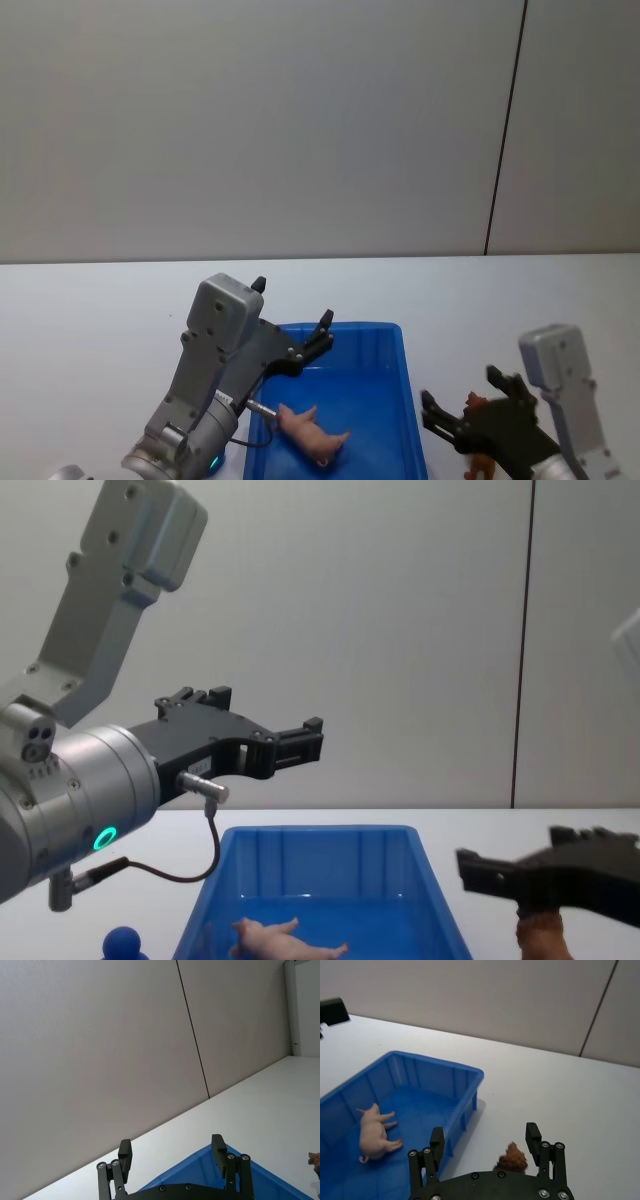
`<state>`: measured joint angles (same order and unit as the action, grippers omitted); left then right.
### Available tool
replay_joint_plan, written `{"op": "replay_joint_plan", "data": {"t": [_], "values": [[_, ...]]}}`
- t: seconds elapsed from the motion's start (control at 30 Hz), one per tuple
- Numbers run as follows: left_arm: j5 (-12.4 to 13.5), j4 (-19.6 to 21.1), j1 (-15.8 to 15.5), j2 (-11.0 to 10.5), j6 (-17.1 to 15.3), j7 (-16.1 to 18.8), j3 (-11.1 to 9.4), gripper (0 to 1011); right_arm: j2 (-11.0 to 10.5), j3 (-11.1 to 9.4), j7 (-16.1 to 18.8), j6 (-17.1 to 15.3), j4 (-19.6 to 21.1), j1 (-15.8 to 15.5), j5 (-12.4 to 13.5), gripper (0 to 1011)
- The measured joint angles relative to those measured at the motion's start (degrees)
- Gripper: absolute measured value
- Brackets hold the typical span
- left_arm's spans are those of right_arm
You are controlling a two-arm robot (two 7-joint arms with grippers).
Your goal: Pick up the two dolls from the table and place them into the box.
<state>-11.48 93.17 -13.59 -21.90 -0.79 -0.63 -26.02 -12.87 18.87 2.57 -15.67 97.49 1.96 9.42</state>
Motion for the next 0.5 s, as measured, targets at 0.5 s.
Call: {"op": "replay_joint_plan", "data": {"t": [0.5], "values": [[0.0, 0.0, 0.0, 0.0, 0.0, 0.0, 0.0, 1001, -1.06, -0.23, -5.47, -1.67, 1.85, -4.5, 1.68, 1001]]}}
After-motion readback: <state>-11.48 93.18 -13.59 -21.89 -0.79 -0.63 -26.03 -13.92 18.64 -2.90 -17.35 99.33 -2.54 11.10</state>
